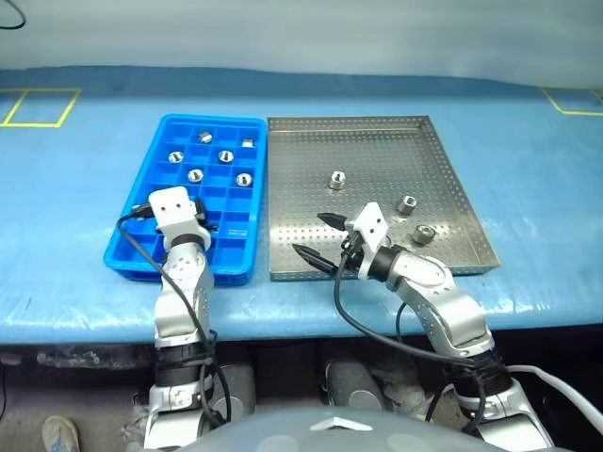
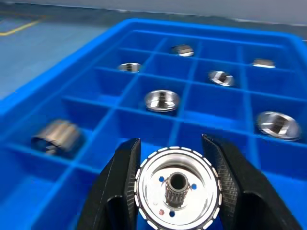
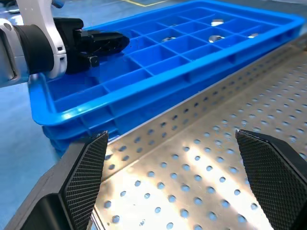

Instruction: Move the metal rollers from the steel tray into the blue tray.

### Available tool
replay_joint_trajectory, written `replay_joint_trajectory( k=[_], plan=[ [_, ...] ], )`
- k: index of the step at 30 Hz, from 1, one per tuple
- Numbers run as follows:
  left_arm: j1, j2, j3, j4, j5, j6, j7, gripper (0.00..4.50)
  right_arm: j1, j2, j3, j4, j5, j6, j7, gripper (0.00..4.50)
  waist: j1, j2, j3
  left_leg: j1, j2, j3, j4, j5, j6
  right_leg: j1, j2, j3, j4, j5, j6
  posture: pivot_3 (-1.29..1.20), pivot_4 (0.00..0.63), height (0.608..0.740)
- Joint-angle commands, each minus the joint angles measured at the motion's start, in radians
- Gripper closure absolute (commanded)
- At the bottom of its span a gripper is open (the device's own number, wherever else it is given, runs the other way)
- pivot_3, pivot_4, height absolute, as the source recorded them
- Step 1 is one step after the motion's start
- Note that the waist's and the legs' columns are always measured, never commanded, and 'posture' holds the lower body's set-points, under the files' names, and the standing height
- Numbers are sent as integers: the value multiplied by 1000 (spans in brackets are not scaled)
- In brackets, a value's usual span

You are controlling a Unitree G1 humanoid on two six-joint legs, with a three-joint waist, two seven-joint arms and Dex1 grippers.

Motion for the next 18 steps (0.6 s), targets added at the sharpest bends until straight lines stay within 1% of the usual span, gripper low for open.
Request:
replay_joint_trajectory(
  k=[1,6,18],
  plan=[
    [44,-75,-28,-68,2,-18,46,2755,-24,15,20,1,9,-11,29,0,12,0,0,0,0,0,0,0,0,0,0,0,0,0,0,187,150,740],
    [70,-79,-31,-92,-18,-10,84,2755,-30,30,39,8,5,-12,42,0,36,0,0,1,0,0,0,0,0,1,0,0,0,0,-1,197,150,740],
    [88,-57,16,-114,-10,32,196,2755,-9,31,56,5,2,-2,52,0,38,1,-1,2,1,1,1,0,0,1,1,0,0,-1,-1,191,150,740]
  ],
)
